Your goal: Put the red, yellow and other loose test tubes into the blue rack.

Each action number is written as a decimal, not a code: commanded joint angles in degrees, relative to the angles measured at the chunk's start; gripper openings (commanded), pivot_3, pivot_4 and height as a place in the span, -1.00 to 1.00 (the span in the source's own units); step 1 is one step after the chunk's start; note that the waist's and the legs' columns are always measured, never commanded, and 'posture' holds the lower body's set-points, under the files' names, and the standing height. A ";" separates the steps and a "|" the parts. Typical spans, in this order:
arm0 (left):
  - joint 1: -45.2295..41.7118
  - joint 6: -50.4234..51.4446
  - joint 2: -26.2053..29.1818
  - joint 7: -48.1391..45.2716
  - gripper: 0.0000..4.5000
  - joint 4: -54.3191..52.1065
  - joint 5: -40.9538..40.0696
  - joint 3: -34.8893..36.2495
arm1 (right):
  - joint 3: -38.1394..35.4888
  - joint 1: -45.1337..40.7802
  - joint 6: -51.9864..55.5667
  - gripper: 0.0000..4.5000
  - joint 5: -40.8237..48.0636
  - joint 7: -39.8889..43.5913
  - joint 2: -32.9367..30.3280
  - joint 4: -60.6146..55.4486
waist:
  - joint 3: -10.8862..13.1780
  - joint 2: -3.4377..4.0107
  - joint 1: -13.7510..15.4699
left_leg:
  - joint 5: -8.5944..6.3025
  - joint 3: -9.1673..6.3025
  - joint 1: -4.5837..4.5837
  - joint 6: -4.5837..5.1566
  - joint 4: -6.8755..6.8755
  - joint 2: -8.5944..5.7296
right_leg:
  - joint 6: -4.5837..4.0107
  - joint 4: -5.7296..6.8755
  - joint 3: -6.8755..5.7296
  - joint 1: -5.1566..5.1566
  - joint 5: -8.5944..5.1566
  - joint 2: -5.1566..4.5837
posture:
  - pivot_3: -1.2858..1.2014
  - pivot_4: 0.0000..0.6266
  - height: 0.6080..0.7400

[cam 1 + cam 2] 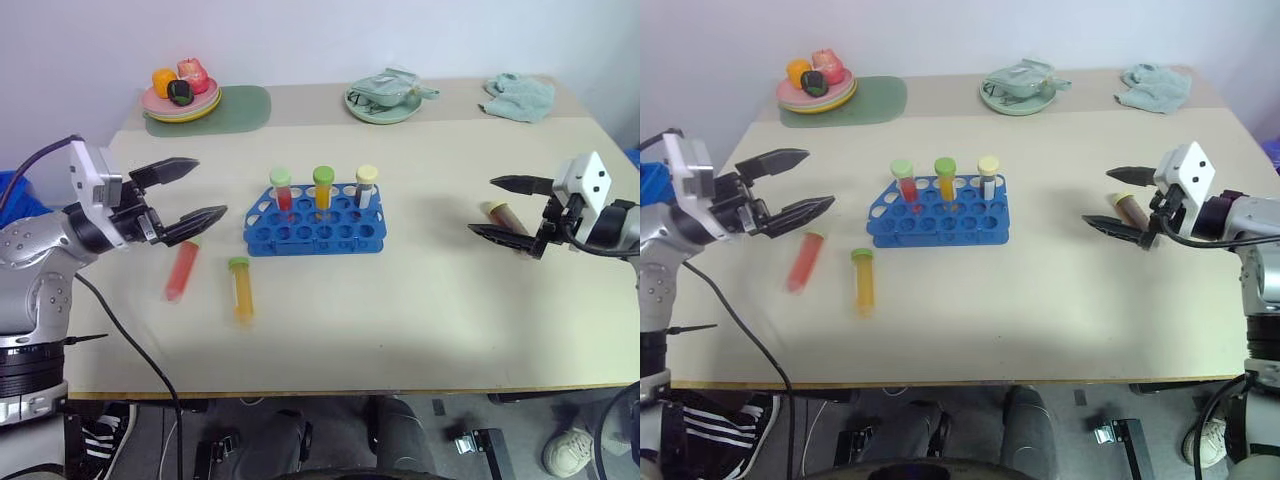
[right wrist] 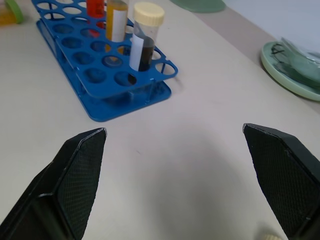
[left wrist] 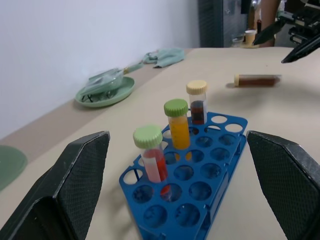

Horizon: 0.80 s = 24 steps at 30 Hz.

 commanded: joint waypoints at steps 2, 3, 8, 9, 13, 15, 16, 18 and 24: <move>-1.66 -2.31 -0.37 -0.30 0.99 0.81 0.90 -0.24 | -2.03 -0.44 -0.52 1.00 0.51 -0.94 -0.79 -1.94 | 0.00 0.00 0.00 | 0.00 0.00 0.00 0.00 0.00 0.00 | 0.00 0.00 0.00 0.00 0.00 0.00 | 0.03 -0.52 1.00; -1.81 -2.61 -0.58 -0.21 0.99 0.93 1.05 -0.39 | -2.06 -0.50 -0.56 1.00 0.47 -1.12 -0.77 -1.83 | 0.00 0.00 0.00 | 0.00 0.00 0.00 0.00 0.00 0.00 | 0.00 0.00 0.00 0.00 0.00 0.00 | 0.03 -0.52 1.00; -2.93 -2.76 -1.06 -0.31 0.99 1.99 1.17 -0.46 | -1.89 -0.51 1.12 1.00 0.82 -2.54 -0.56 -2.86 | 0.00 0.00 0.01 | 0.00 0.01 0.00 0.00 0.00 0.00 | 0.00 0.00 0.00 0.00 0.00 0.00 | 0.03 -0.52 1.00; -3.28 -2.79 -0.93 -0.53 0.99 2.49 1.19 -0.44 | -1.75 -0.64 1.43 1.00 0.68 -3.01 -0.49 -2.94 | 0.00 0.00 0.01 | 0.00 0.01 0.00 0.00 0.00 0.00 | 0.00 0.00 0.00 0.00 0.00 0.00 | 0.03 -0.52 1.00; -4.96 -3.63 -1.17 -0.77 0.99 3.71 1.61 -0.71 | -0.76 -1.85 4.21 1.00 -0.34 -4.80 -0.91 -1.91 | 0.00 0.00 0.01 | 0.00 0.01 0.00 0.00 0.01 0.00 | 0.00 0.00 0.01 0.00 0.00 0.00 | 0.03 -0.52 1.00; -5.20 -4.43 -1.79 -0.57 0.99 3.94 1.67 -0.93 | -0.68 -3.02 5.52 1.00 0.14 -5.54 -0.26 -1.99 | 0.00 0.00 0.01 | 0.00 0.01 0.00 0.00 0.01 0.00 | 0.00 0.00 0.01 0.00 0.00 0.00 | 0.03 -0.52 1.00; -5.01 -5.25 -2.17 -0.65 0.99 4.05 1.91 -1.11 | -0.59 -3.32 6.36 1.00 0.20 -6.19 0.12 -2.30 | 0.00 0.00 0.01 | 0.00 0.01 0.00 0.00 0.01 0.00 | 0.00 0.00 0.01 0.00 0.00 0.00 | 0.03 -0.52 1.00; -4.94 -5.17 -3.71 0.60 0.99 3.36 1.66 -1.70 | -0.74 -4.21 8.56 1.00 0.82 -6.54 0.30 -1.81 | 0.00 0.00 0.00 | 0.00 0.01 0.00 0.00 0.01 0.01 | 0.00 -0.01 0.02 0.00 0.00 0.01 | 0.03 -0.52 1.00; -8.14 -6.72 -6.43 -0.67 0.99 5.96 2.78 -4.68 | -1.55 -4.32 9.66 1.00 -2.11 -11.96 -0.48 -4.12 | 0.00 0.00 0.13 | 0.00 0.01 -0.02 0.00 0.03 0.00 | -0.01 -0.02 0.01 0.00 0.01 0.01 | 0.03 -0.52 1.00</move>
